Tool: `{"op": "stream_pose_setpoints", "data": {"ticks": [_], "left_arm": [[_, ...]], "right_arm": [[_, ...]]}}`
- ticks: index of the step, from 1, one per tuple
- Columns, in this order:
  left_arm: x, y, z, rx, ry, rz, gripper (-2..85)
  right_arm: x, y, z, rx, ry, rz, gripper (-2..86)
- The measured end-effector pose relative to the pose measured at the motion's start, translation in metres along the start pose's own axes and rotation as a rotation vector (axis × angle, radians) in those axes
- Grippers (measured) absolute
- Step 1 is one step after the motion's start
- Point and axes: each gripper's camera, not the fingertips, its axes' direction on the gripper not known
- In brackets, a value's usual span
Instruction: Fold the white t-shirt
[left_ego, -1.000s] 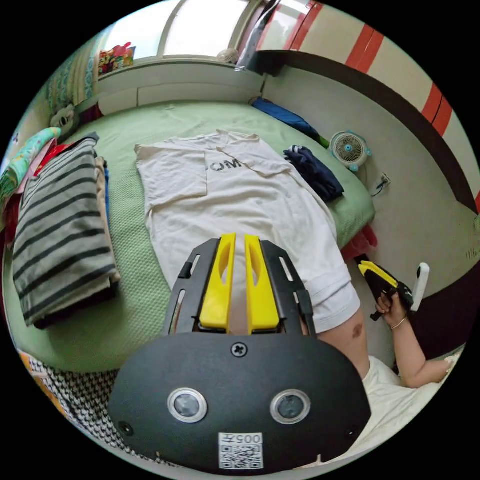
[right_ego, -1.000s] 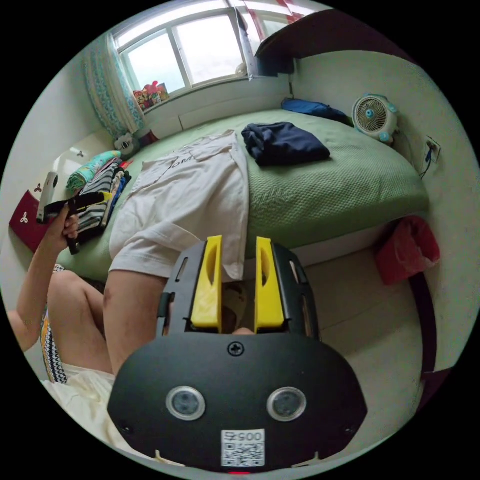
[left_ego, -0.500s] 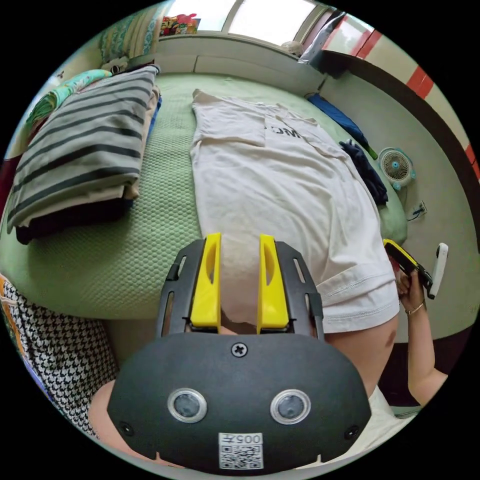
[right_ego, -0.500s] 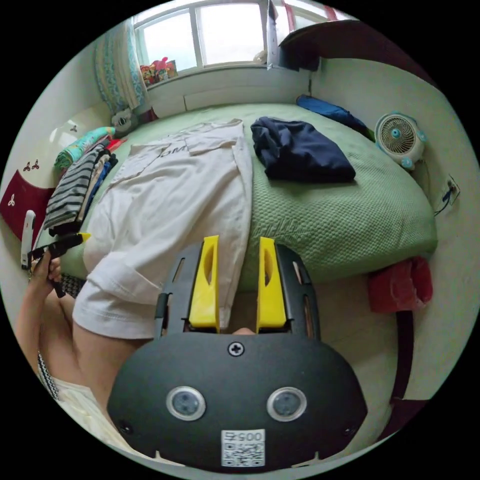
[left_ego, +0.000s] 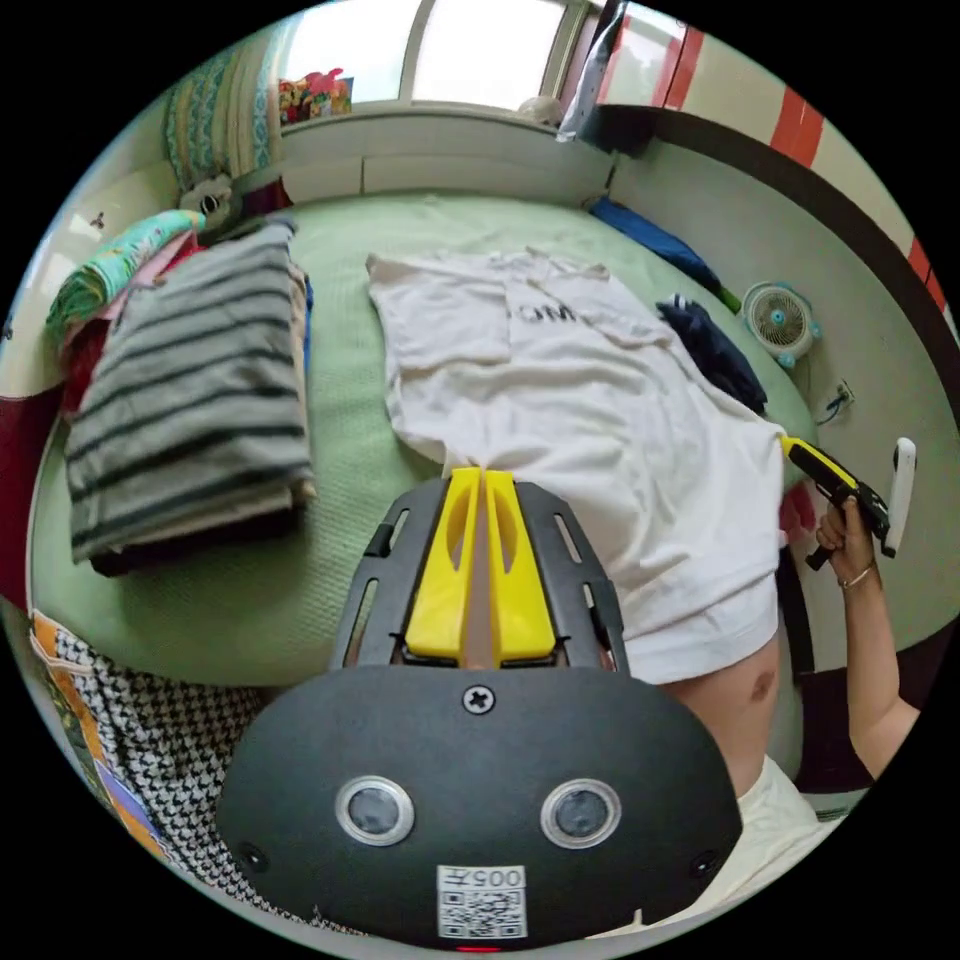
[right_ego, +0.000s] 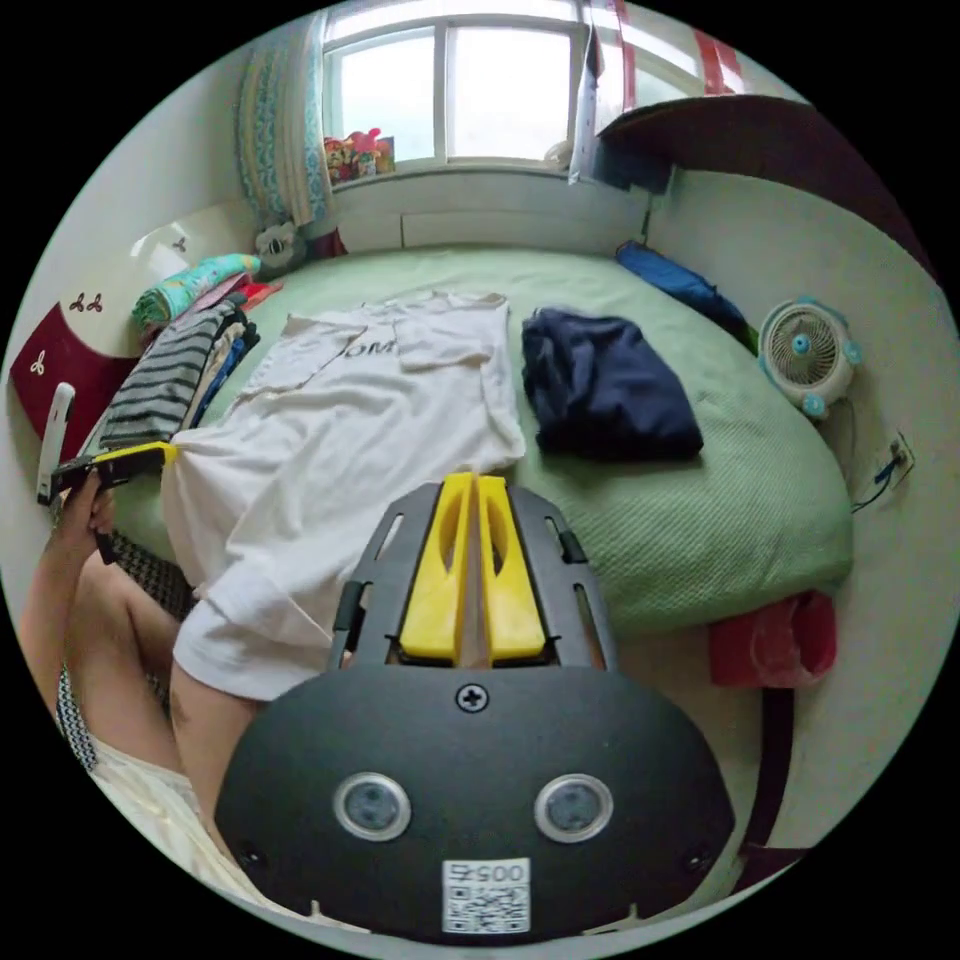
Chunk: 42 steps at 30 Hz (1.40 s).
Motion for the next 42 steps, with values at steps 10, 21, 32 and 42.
{"op": "stream_pose_setpoints", "data": {"ticks": [10, 21, 32, 42], "left_arm": [[-0.034, -0.054, -0.007, 0.049, 0.081, -0.153, 4.8], [0.023, 0.011, 0.042, -0.113, 0.082, 0.161, 11.5], [0.043, 0.011, 0.06, -0.115, 0.038, 0.167, 4.7], [0.028, 0.026, 0.065, -0.269, -0.054, 0.14, 4.7]], "right_arm": [[0.027, -0.092, 0.024, -0.08, 0.143, 0.151, 3.3], [0.004, -0.026, 0.058, -0.141, -0.077, -0.048, 11.0], [-0.012, -0.077, 0.096, -0.109, -0.116, 0.059, 5.7], [-0.002, -0.041, 0.104, -0.281, -0.138, -0.064, 4.2]]}}
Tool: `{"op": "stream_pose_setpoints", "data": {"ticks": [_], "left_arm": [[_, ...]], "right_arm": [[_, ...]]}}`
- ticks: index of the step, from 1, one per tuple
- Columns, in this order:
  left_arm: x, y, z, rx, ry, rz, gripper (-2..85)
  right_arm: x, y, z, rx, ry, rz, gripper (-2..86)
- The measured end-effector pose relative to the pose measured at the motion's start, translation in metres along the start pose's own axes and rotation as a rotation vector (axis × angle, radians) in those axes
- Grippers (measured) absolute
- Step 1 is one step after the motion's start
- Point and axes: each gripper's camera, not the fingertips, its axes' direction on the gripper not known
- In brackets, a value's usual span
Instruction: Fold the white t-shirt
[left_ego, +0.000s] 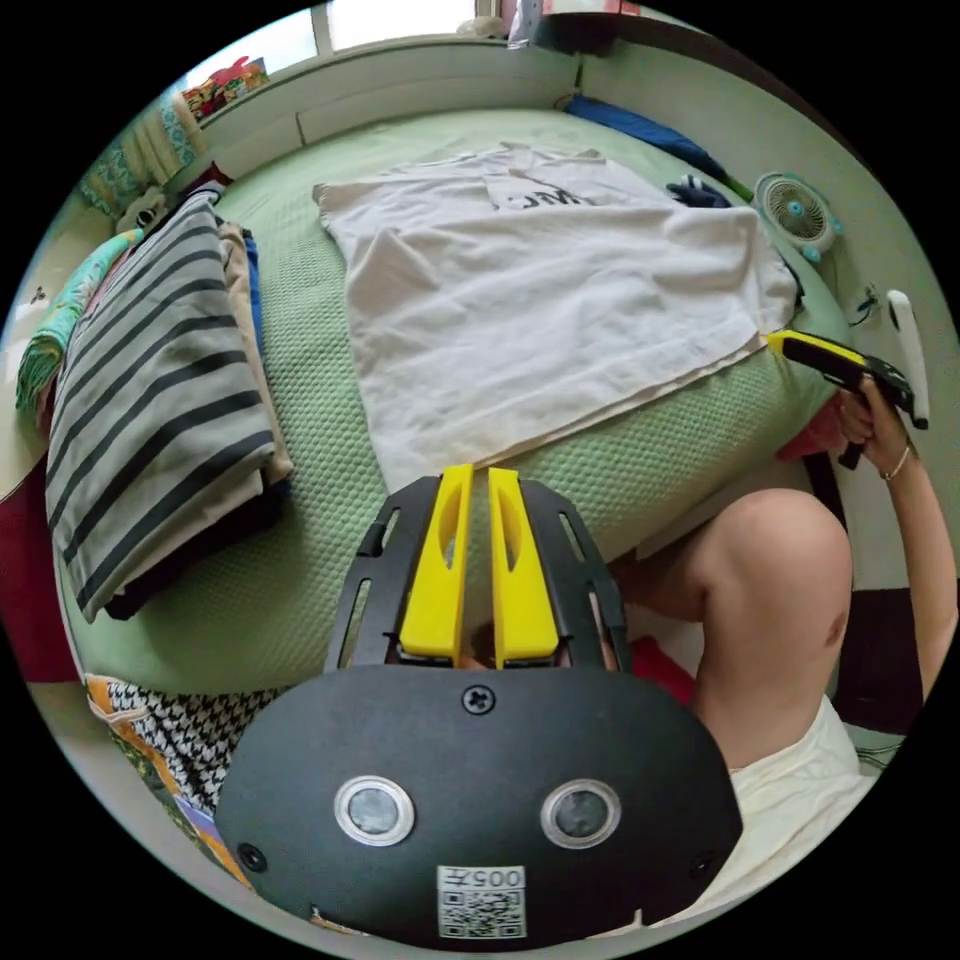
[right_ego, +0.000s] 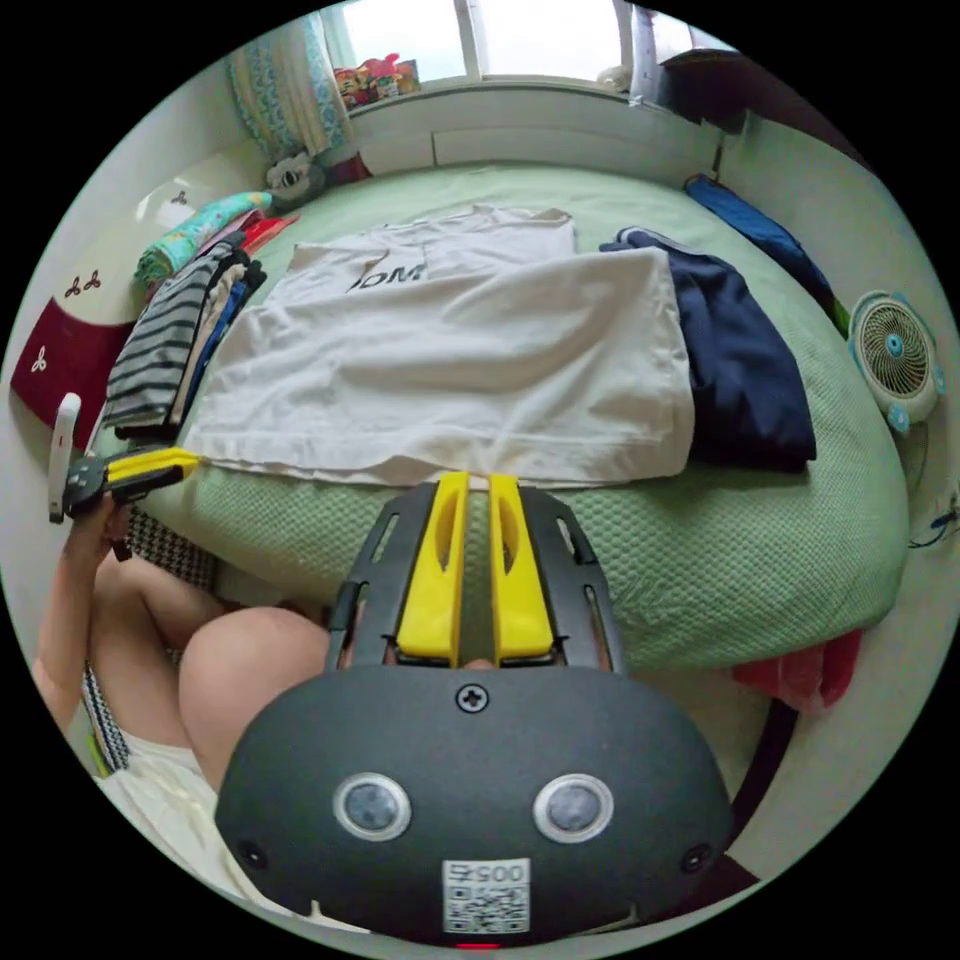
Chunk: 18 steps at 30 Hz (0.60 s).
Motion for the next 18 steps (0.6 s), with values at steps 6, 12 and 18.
{"op": "stream_pose_setpoints", "data": {"ticks": [6, 12, 18], "left_arm": [[-0.023, 0.008, -0.016, 0.124, 0.059, -0.148, 6.1], [-0.045, 0.03, -0.007, 0.166, 0.115, -0.237, 10.4], [-0.053, 0.043, -0.001, 0.184, 0.166, -0.26, 13.0]], "right_arm": [[0.017, 0.01, -0.026, 0.077, 0.048, 0.043, 5.4], [0.066, 0.033, -0.051, 0.206, 0.086, 0.157, 9.4], [0.1, 0.039, -0.041, 0.186, 0.051, 0.231, 11.3]]}}
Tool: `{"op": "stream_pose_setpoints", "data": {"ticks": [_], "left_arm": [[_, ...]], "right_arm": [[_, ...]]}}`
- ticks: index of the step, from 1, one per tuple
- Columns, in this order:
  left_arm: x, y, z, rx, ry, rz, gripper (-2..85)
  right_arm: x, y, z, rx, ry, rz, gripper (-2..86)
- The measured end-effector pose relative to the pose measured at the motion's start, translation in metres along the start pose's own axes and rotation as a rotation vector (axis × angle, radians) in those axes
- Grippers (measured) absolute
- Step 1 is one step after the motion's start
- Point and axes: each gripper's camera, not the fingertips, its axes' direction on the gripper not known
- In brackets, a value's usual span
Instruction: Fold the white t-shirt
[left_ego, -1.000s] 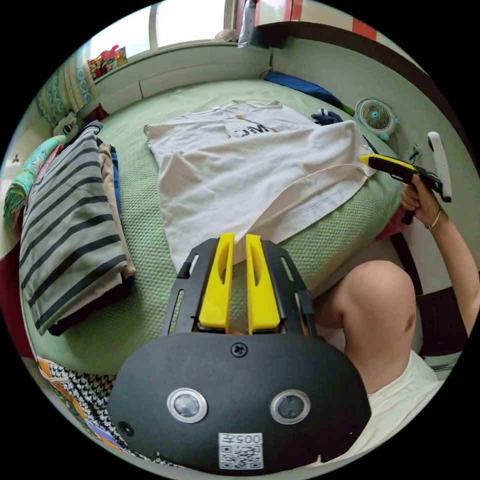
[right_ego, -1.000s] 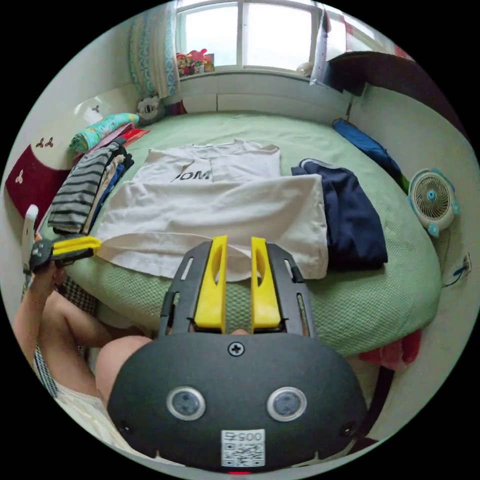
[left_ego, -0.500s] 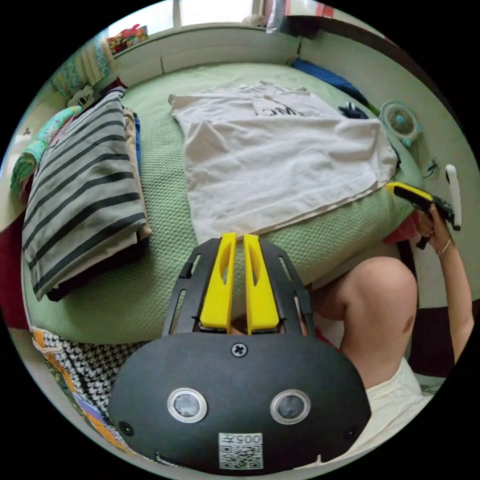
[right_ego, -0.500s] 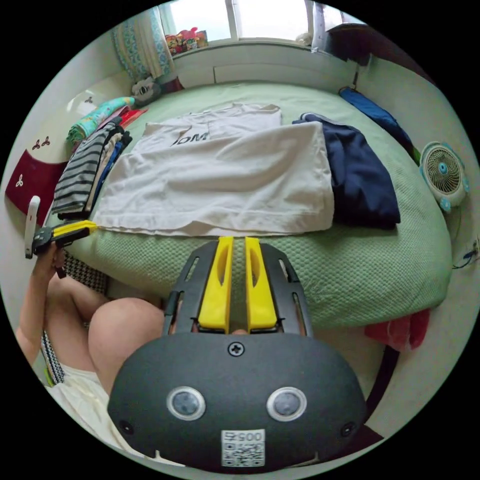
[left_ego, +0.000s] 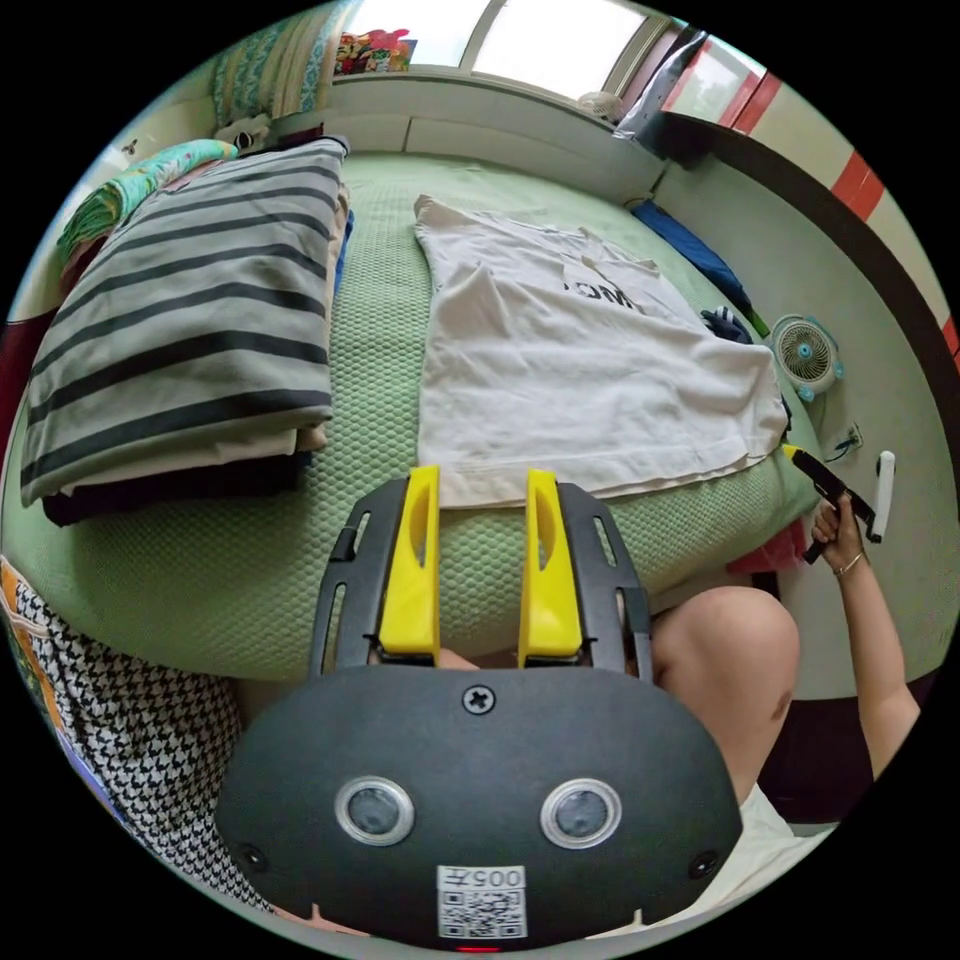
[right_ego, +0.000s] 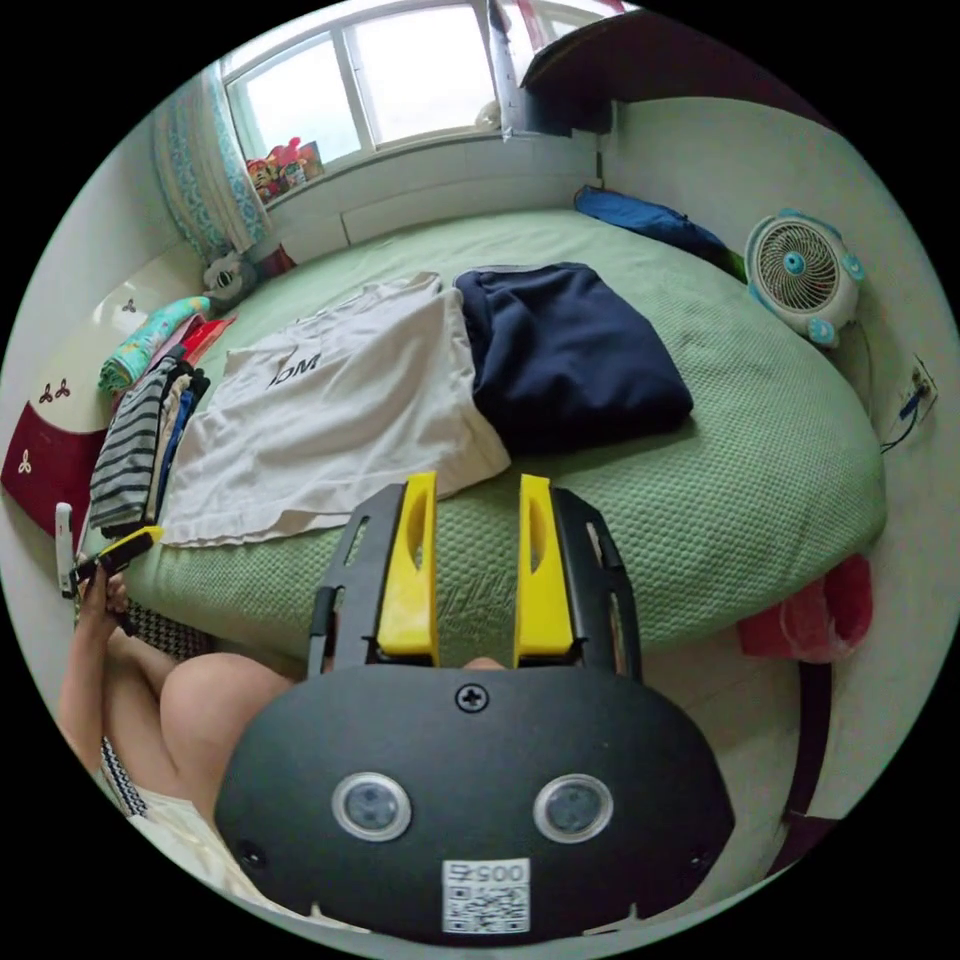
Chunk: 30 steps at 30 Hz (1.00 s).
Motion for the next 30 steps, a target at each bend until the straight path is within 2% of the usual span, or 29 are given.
{"op": "stream_pose_setpoints", "data": {"ticks": [5, 8, 10, 19, 22, 26, 30], "left_arm": [[-0.003, 0.015, -0.012, 0.03, -0.022, 0.015, 13.1], [-0.013, 0.024, -0.013, 0.03, 0.0, -0.006, 13.3], [-0.02, 0.027, -0.015, 0.03, 0.005, -0.027, 13.4], [-0.036, 0.039, -0.006, -0.005, 0.016, -0.063, 13.0], [-0.038, 0.042, -0.01, -0.01, -0.022, -0.077, 11.1], [-0.042, 0.049, -0.022, 0.007, 0.054, -0.037, 4.0], [-0.033, 0.058, -0.062, 0.064, 0.021, 0.051, 2.9]], "right_arm": [[0.006, -0.011, 0.014, -0.063, -0.047, 0.038, 10.0], [0.004, -0.01, 0.015, -0.077, -0.016, 0.045, 5.0], [0.0, 0.001, 0.001, -0.049, -0.045, 0.043, 1.3], [-0.009, 0.066, -0.064, 0.036, -0.119, 0.017, -1.1], [-0.009, 0.075, -0.067, 0.016, -0.1, 0.023, -1.4], [-0.01, 0.081, -0.077, 0.024, -0.099, 0.039, -1.4], [-0.013, 0.085, -0.103, 0.046, -0.11, 0.023, -1.4]]}}
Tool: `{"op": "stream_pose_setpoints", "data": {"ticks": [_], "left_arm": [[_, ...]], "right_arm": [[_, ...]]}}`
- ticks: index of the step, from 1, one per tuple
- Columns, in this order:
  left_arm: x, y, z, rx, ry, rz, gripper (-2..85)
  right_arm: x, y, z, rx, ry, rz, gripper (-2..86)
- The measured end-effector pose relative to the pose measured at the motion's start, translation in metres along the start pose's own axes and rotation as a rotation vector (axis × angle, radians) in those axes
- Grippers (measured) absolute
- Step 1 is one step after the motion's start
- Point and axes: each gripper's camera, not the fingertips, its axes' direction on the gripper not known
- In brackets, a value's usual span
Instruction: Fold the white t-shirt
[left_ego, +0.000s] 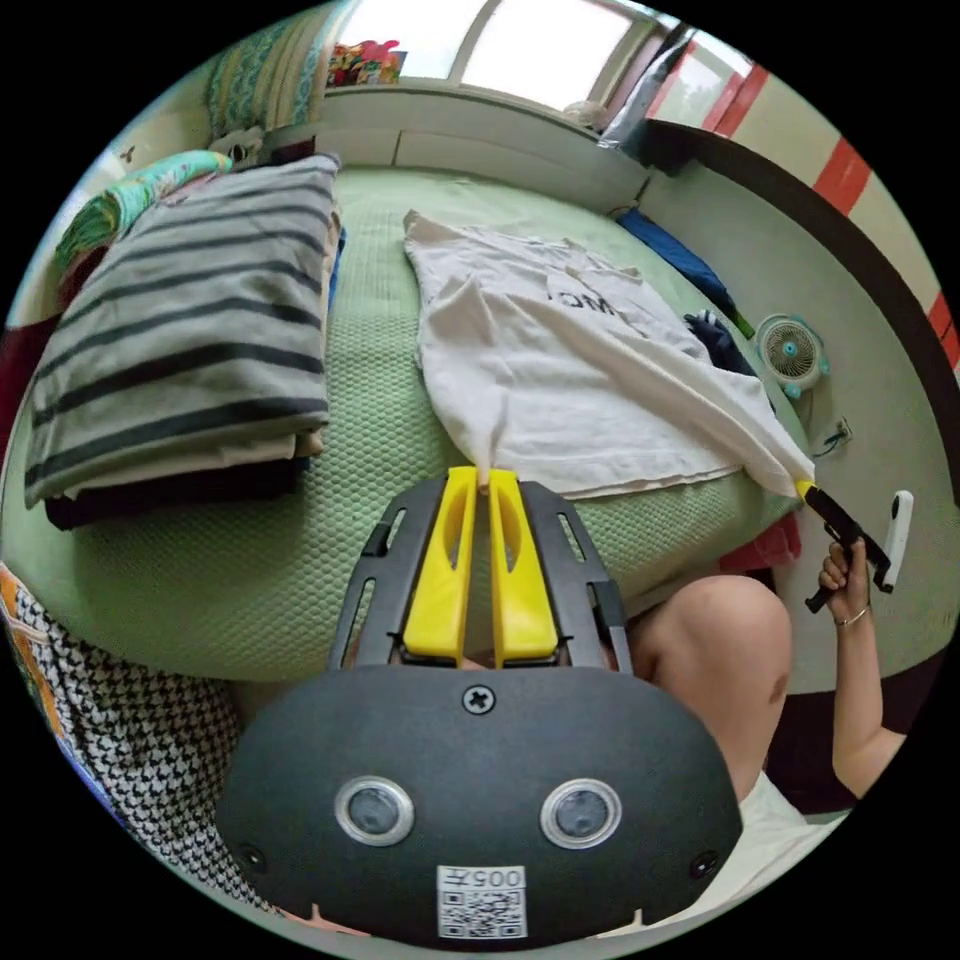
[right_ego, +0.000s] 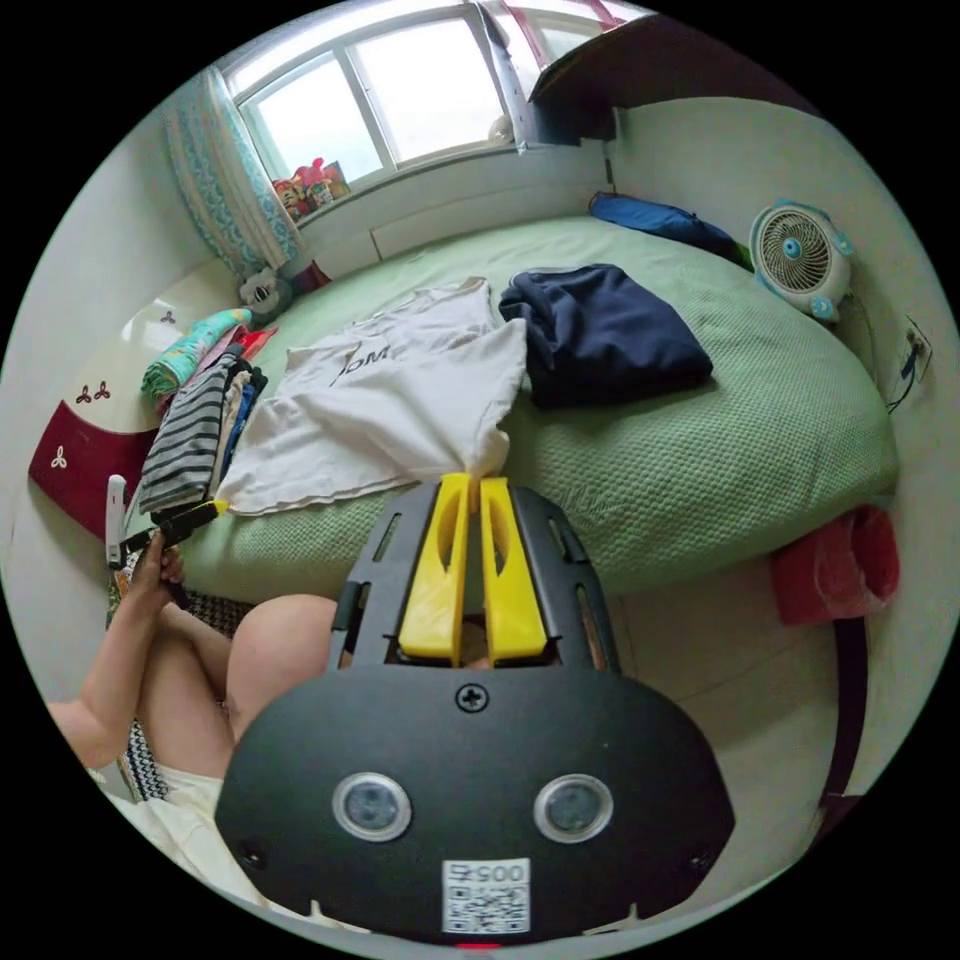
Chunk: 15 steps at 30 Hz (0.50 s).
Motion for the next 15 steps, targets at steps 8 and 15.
{"op": "stream_pose_setpoints", "data": {"ticks": [8, 15], "left_arm": [[0.005, 0.049, -0.127, 0.191, 0.057, 0.02, 2.0], [-0.02, 0.124, -0.179, 0.228, 0.139, -0.066, 1.9]], "right_arm": [[-0.019, 0.023, -0.089, 0.044, -0.048, 0.032, -1.5], [-0.008, 0.068, -0.145, 0.096, -0.155, 0.184, -1.5]]}}
